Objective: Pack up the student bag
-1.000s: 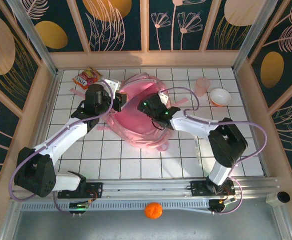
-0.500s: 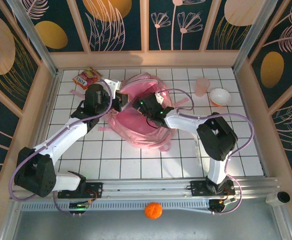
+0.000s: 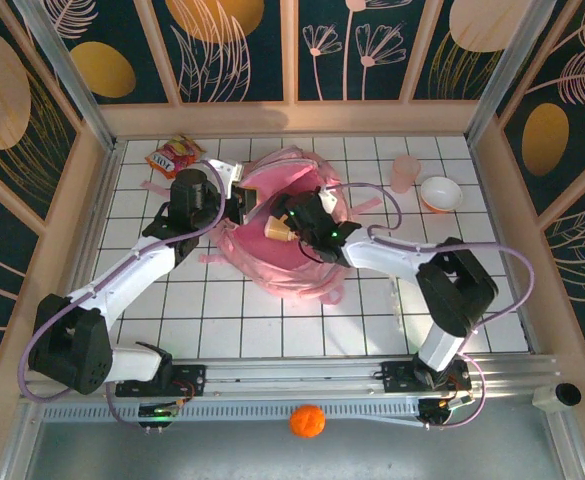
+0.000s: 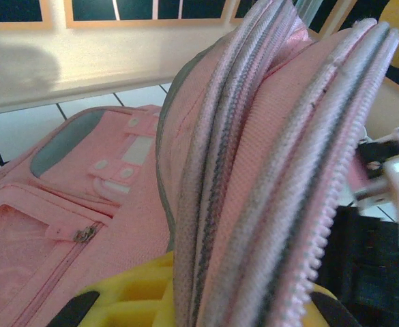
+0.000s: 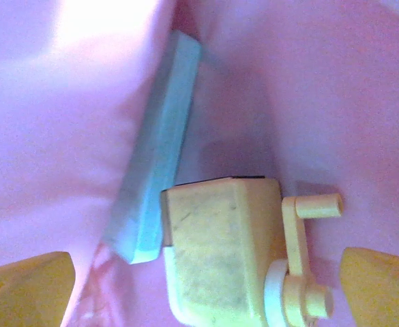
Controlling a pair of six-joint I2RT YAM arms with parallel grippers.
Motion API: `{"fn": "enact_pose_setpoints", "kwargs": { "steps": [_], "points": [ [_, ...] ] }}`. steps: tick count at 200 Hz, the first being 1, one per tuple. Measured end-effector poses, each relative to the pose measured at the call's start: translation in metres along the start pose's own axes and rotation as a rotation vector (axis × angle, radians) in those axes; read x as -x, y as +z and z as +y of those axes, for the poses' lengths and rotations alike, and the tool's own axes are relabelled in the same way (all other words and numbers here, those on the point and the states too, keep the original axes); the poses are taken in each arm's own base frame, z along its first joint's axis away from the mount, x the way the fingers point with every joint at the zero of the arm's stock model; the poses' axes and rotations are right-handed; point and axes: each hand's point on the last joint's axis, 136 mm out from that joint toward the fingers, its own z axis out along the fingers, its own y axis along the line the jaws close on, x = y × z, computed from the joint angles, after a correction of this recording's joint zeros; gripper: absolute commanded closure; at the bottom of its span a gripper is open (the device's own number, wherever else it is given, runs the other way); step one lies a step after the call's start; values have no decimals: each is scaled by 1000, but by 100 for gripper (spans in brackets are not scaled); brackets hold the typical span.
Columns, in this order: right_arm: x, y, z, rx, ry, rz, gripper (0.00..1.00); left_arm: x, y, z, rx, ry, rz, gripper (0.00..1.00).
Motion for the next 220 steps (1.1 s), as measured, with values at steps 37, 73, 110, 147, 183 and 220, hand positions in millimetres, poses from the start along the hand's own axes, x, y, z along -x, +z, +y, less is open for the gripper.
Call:
{"fn": "enact_pose_setpoints", "kwargs": {
  "steps": [37, 73, 110, 147, 183, 220],
  "points": [
    [9, -53, 18, 103, -60, -56, 6, -6, 1, -3, -26, 26, 4, 98],
    [27, -113, 35, 208, -146, -142, 12, -20, 2, -14, -100, 127, 28, 98],
    [36, -137, 16, 200, -173, -178, 15, -44, 4, -25, -141, 382, 64, 92],
    [39, -140, -7, 130, -181, -163, 16, -88, 10, -40, -209, 677, 144, 86],
    [39, -137, -28, 66, -159, -151, 14, -139, 25, -49, -250, 920, 273, 85],
    [41, -126, -64, -36, -103, -119, 10, -176, 39, -47, -245, 1080, 379, 77]
  ]
}}
